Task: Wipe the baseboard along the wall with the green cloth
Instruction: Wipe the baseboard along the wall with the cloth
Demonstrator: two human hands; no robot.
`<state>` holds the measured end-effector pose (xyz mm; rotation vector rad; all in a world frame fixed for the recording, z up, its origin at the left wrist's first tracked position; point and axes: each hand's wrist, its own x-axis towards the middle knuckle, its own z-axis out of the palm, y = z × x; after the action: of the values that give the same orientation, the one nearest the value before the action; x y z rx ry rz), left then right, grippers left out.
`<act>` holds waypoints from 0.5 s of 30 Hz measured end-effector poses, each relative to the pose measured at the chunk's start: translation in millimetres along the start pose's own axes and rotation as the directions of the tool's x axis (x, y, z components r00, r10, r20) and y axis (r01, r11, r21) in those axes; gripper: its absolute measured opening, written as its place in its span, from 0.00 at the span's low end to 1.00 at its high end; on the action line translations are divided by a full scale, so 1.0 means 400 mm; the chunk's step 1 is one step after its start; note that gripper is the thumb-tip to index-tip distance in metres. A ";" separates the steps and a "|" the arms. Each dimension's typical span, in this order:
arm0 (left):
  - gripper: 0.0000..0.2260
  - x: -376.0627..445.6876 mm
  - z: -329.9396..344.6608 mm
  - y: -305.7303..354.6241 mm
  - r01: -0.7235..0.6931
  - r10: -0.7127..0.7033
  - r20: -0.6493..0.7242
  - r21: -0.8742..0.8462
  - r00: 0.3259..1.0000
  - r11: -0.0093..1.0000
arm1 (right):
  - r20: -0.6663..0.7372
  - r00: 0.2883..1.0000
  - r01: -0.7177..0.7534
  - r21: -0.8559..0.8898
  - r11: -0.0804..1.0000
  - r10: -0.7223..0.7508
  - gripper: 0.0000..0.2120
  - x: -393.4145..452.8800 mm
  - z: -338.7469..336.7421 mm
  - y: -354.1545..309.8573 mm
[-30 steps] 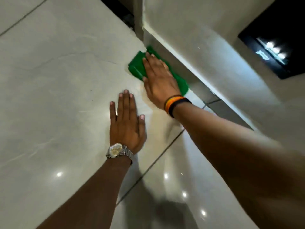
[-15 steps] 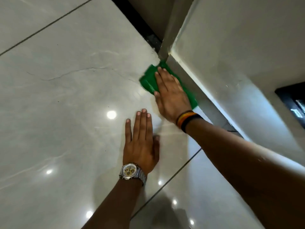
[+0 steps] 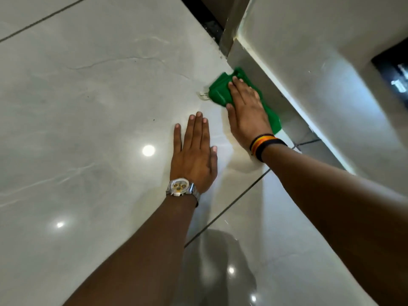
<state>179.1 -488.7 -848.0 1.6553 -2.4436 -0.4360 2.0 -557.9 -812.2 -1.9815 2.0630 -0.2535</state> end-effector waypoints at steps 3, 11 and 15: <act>0.31 -0.006 -0.027 0.003 0.043 -0.039 0.088 -0.044 0.995 0.998 | -0.005 0.995 -0.098 0.048 0.994 0.098 0.27 -0.040 0.014 -0.034; 0.30 -0.349 -0.315 0.140 0.205 -0.147 0.252 -0.220 0.956 0.954 | 0.293 0.932 -0.257 0.114 0.960 0.215 0.31 -0.588 -0.157 -0.092; 0.29 -0.475 -0.551 0.190 0.169 -0.131 0.167 -0.240 0.977 0.956 | 0.298 0.923 -0.306 0.176 0.936 0.245 0.31 -0.690 -0.367 -0.196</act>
<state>247.5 -319.6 -608.9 1.7579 -2.2499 -0.8847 38.6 -295.4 -629.0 -1.4814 2.0068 -0.1349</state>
